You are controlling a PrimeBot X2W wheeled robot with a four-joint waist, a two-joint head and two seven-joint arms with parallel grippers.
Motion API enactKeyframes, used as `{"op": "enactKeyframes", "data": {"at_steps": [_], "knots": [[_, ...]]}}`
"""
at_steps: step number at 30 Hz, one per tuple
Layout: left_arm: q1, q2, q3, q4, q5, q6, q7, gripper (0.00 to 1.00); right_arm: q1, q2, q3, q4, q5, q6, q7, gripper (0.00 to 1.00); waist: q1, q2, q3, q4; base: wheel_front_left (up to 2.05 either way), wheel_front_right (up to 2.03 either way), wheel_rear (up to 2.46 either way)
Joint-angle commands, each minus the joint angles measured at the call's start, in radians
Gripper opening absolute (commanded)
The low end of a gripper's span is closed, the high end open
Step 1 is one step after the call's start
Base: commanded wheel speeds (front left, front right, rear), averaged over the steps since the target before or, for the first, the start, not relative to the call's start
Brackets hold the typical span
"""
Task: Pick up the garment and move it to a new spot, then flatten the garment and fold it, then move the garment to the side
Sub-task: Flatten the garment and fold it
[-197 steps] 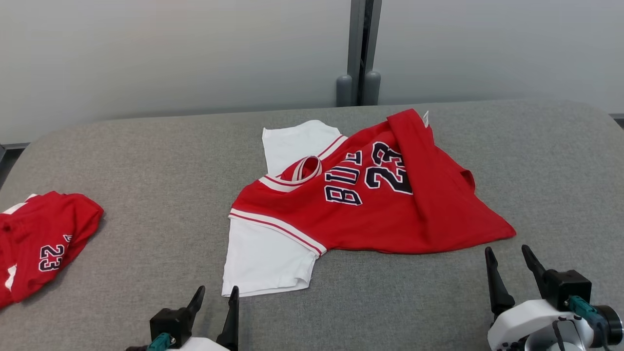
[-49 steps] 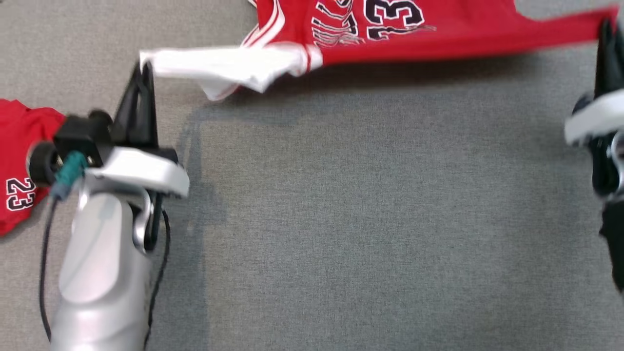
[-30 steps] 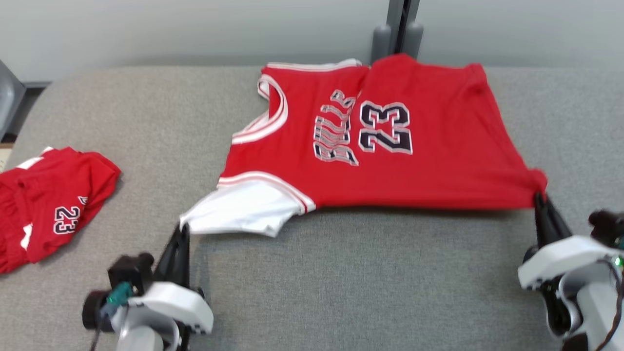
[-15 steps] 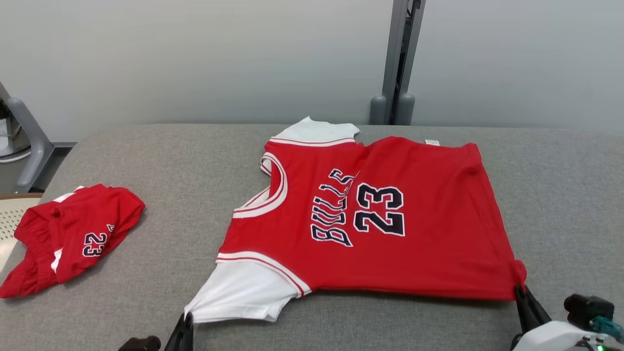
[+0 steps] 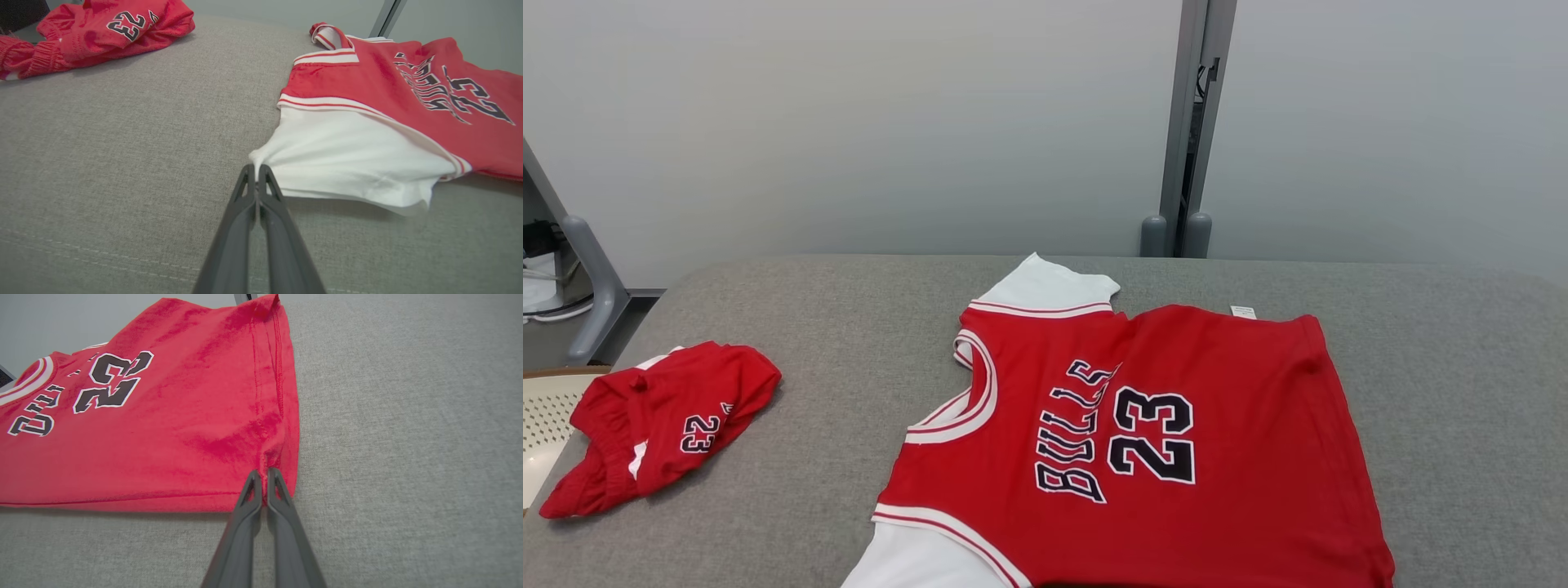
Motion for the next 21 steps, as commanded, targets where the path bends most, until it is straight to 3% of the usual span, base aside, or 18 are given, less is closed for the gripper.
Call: {"op": "enactKeyframes", "data": {"at_steps": [1, 9, 21], "knots": [[0.019, 0.008, 0.012, -0.007, 0.006, 0.000, 0.000, 0.00, 0.021, -0.011, -0.006, -0.006, 0.008, -0.001, -0.005, 0.00, 0.0000, -0.0001, -0.005, 0.004, 0.00, 0.00, 0.00], [-0.006, 0.008, -0.002, -0.045, 0.016, -0.011, 0.000, 0.00, 0.015, -0.004, -0.031, -0.042, 0.007, -0.001, -0.005, 0.00, 0.0000, -0.0001, 0.009, 0.004, 0.00, 0.00, 0.00], [-0.266, 0.007, -0.049, -0.105, 0.047, -0.028, 0.000, 0.00, -0.116, 0.025, -0.082, -0.082, -0.056, -0.001, -0.005, 0.00, 0.0000, -0.0001, 0.107, -0.034, 0.00, 0.00, 0.00]]}}
